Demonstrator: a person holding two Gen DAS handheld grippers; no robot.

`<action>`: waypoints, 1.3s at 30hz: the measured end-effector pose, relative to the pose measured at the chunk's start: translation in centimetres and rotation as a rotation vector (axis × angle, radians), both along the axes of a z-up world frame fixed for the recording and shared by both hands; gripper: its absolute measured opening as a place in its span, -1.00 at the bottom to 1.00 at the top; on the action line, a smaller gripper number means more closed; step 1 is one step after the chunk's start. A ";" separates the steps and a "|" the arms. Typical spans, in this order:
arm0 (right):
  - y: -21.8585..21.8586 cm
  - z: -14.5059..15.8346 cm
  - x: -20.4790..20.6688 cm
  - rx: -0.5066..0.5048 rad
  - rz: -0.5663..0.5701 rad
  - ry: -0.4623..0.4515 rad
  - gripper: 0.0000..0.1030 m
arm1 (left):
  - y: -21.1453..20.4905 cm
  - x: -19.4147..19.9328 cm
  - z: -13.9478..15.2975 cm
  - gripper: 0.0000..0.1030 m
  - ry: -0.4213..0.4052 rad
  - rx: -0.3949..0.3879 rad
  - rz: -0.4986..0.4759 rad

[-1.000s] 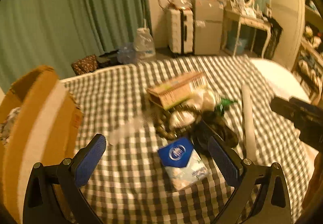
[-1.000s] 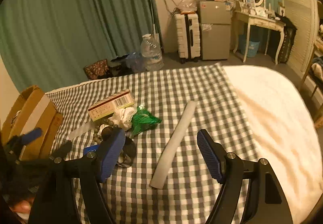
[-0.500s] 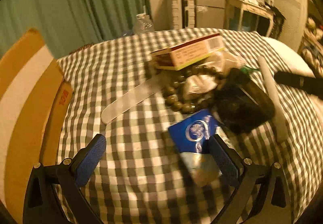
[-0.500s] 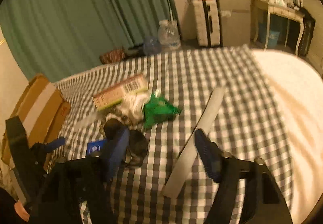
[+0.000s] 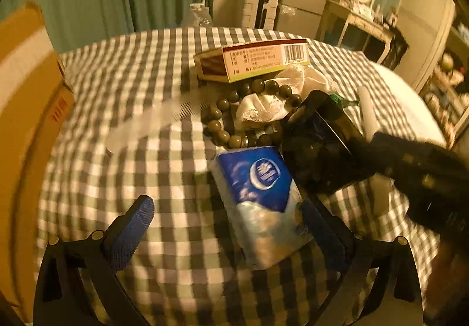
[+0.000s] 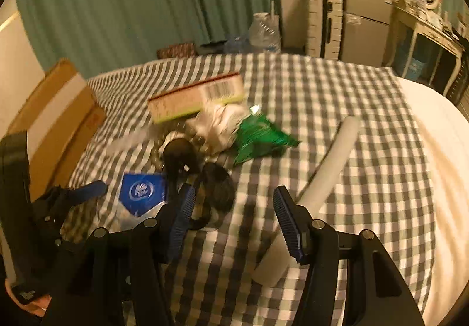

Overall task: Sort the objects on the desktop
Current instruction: 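Grasp the black sunglasses with the right gripper while the left gripper grasps the blue tissue packet, then lift and carry the sunglasses and tissue packet over the cardboard box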

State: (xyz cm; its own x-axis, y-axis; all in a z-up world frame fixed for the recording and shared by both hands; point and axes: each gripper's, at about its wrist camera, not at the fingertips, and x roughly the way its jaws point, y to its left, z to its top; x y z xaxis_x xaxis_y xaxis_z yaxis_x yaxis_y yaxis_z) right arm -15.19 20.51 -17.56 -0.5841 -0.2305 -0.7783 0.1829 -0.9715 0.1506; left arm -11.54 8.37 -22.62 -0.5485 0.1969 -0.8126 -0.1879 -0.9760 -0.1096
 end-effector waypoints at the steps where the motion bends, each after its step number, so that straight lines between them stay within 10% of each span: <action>1: -0.1 -0.3 -0.2 -0.008 0.003 -0.011 0.04 | -0.2 -0.2 -0.5 1.00 -0.008 0.023 0.010; 7: -0.3 -1.6 -0.9 0.035 -0.014 -0.042 -0.61 | 0.9 0.1 -0.6 1.00 0.020 -0.019 0.003; 9: -0.1 -1.8 -1.0 -0.002 -0.008 -0.048 -0.84 | 1.1 0.3 -0.3 0.69 0.034 -0.008 -0.021; 11: -0.1 -1.8 -0.9 0.010 -0.012 -0.042 -0.88 | 1.2 0.2 0.3 -0.22 0.043 0.013 -0.050; 14: 0.1 -1.7 -0.8 -0.008 -0.028 -0.040 -0.89 | 1.0 0.1 1.1 -0.52 0.051 0.023 -0.044; 39: 3.8 6.2 9.1 -0.027 -0.308 0.134 -0.89 | -2.0 4.9 11.4 -0.60 0.234 -0.052 -0.014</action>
State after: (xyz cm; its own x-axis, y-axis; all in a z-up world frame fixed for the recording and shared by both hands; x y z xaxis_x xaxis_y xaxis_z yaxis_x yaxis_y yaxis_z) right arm -6.05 24.31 -11.36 -0.7262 -0.0471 -0.6859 -0.0987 -0.9802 0.1718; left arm -6.67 6.38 -11.23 -0.7207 0.1670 -0.6728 -0.2162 -0.9763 -0.0108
